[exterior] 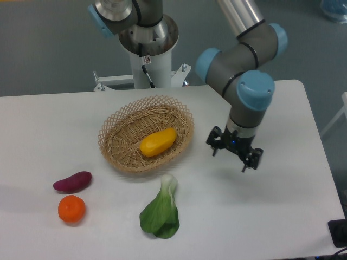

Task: Pick up the mango from the basket
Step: 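Lower the gripper into the basket over the yellow mango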

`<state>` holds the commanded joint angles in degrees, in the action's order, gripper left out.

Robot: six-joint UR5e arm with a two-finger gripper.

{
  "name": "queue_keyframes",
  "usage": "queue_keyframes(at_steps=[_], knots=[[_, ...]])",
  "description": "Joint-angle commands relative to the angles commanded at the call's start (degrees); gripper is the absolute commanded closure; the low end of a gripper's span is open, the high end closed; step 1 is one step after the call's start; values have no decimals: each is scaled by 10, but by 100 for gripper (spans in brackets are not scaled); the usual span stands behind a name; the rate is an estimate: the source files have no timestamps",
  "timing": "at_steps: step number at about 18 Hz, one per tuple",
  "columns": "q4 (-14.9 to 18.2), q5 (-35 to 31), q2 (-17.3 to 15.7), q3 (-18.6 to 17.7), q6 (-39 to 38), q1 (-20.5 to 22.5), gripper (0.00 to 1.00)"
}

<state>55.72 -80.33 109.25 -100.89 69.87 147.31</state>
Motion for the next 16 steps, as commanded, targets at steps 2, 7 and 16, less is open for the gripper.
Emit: queue_keyframes(at_steps=[2,7,16], knots=[[2,0,-6,-6,-7,-17,0],[0,0,-39,-47,-14,-59,0],[0,-4,-78,-117,-15,-98,0]])
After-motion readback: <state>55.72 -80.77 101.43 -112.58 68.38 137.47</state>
